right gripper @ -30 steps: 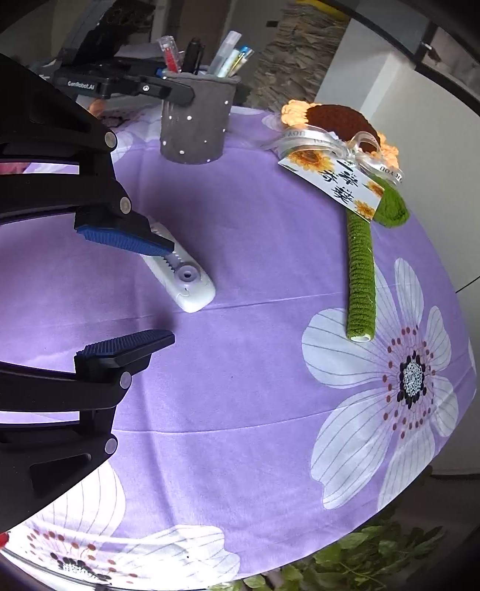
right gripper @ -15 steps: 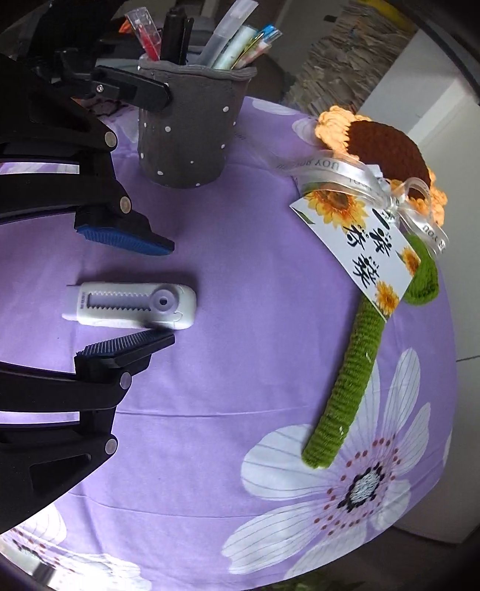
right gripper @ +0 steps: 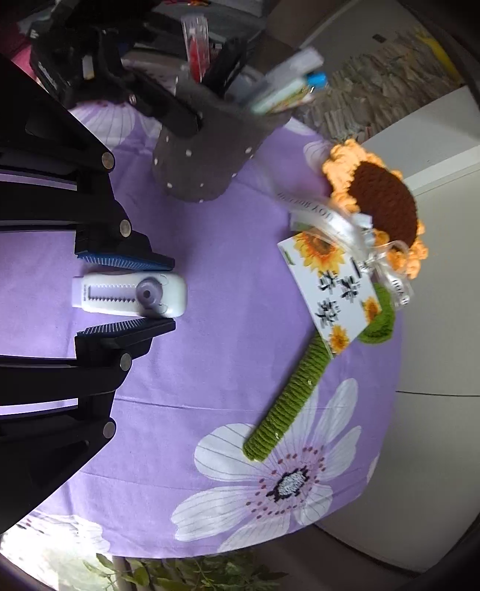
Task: Organize stationery
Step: 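Lift the correction-tape roller and insert it into the held cup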
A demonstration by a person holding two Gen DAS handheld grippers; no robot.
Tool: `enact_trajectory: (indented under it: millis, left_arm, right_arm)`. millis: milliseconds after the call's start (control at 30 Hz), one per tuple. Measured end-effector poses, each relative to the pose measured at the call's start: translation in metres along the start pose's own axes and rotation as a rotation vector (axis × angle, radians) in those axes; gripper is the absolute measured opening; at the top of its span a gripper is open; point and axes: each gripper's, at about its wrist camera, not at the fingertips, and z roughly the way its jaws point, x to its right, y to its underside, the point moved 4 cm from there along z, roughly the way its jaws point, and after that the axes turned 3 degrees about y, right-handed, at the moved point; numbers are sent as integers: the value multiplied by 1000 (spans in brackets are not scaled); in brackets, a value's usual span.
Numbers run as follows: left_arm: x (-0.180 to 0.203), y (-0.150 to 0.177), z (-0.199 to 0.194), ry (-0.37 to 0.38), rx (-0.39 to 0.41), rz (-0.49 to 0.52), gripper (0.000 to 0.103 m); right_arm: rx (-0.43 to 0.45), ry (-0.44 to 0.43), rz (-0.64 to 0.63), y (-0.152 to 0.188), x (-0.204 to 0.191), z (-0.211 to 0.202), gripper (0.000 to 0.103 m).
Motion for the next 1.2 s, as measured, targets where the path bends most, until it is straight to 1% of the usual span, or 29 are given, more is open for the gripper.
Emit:
enact_trajectory:
  millis: [100,200,300,400,467,533,600,767,933,1200]
  left_arm:
    - [-1,0,1,3,-6,-4,71]
    - [-2,0,1,7,-8,-10,71]
    - [-2,0,1,9,-10,-13,71]
    - [-2,-1,1,10,-10,-14,71]
    - [-2,-1,1,10,-10,-14,71]
    - [-2,0,1,10,-11,-15,71]
    - [-2,0,1,10,-11,-14,71]
    - [-2,0,1,10,-11,-15,71]
    - [-2,0,1,11,-11,-14,71]
    - [-2,0,1,11,-11,-14,70]
  right_arm:
    - [83,-38,-17,2,-5,-36,27]
    - [203,-83,-22,1,-12,-80,27]
    - [318,-141,-38,-7,-21,-120,27]
    - [384,-188,-83,-17,-41,-149,27]
    - [406,-224,-110,-21,-51,-160,27]
    - [417,-246,-141,-28,-64,-163,27]
    - [417,-266,-163,-35,-75,-158,27]
    - [364,-286,-199,-44,-91,-129,27]
    - [328,-273,-202,-44,-93,-106,27]
    - [295,-258,-200,-43,-90,-92,27]
